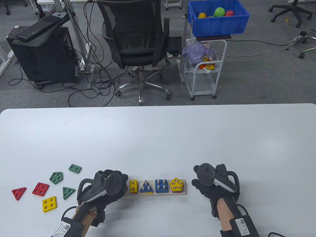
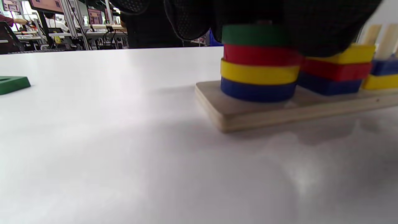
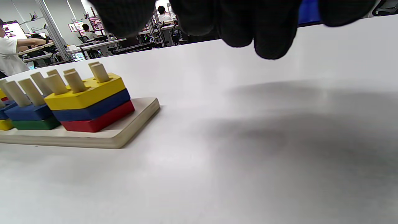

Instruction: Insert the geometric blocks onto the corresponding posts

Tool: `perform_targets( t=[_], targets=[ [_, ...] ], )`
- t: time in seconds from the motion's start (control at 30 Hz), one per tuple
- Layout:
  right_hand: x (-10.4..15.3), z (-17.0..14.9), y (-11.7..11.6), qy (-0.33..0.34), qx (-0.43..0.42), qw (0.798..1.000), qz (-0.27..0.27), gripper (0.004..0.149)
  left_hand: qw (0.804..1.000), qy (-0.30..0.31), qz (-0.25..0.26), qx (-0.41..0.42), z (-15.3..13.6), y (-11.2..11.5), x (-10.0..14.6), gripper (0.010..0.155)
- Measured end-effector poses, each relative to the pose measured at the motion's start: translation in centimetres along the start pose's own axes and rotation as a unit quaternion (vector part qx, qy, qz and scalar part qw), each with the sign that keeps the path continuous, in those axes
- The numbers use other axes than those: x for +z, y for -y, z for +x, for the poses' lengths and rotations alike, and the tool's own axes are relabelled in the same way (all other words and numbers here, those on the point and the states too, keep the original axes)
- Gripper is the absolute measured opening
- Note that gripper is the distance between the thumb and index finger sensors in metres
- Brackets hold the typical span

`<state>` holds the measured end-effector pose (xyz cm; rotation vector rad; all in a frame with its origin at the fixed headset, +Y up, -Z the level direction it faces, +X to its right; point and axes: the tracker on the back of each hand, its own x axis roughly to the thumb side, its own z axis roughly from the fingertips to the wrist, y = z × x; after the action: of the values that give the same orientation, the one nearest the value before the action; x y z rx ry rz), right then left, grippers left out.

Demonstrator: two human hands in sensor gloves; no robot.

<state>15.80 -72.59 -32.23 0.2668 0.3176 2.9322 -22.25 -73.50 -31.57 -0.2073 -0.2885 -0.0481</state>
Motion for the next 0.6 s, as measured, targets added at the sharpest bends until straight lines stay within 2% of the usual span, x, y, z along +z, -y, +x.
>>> perform_targets(
  t=[0.07, 0.17, 0.3, 0.37, 0.43, 0.6],
  targets=[
    [0.0, 0.0, 0.0, 0.0, -0.001, 1.0, -0.001, 0.064, 1.0, 0.0, -0.003, 0.023, -0.7, -0.3, 0.0, 0.075],
    [0.1, -0.1, 0.1, 0.0, -0.004, 1.0, -0.003, 0.064, 0.997, -0.029, -0.004, 0.075, -2.8, -1.8, 0.2, 0.073],
    [0.0, -0.1, 0.1, -0.001, -0.005, 1.0, -0.003, 0.064, 0.974, -0.133, 0.011, 0.181, -8.1, -4.4, 0.4, 0.067],
    [0.0, -0.1, 0.1, 0.0, -0.005, 1.0, -0.003, 0.064, 0.96, -0.183, 0.016, 0.21, -10.3, -4.7, 0.4, 0.064],
    [0.0, -0.1, 0.1, 0.0, -0.006, 1.0, -0.002, 0.064, 0.952, -0.227, 0.007, 0.207, -11.9, -4.5, 0.3, 0.063],
    [-0.1, -0.1, -0.1, 0.0, -0.004, 1.0, 0.003, 0.064, 0.935, -0.327, -0.036, 0.129, -14.3, -2.7, -1.0, 0.063]
  ],
)
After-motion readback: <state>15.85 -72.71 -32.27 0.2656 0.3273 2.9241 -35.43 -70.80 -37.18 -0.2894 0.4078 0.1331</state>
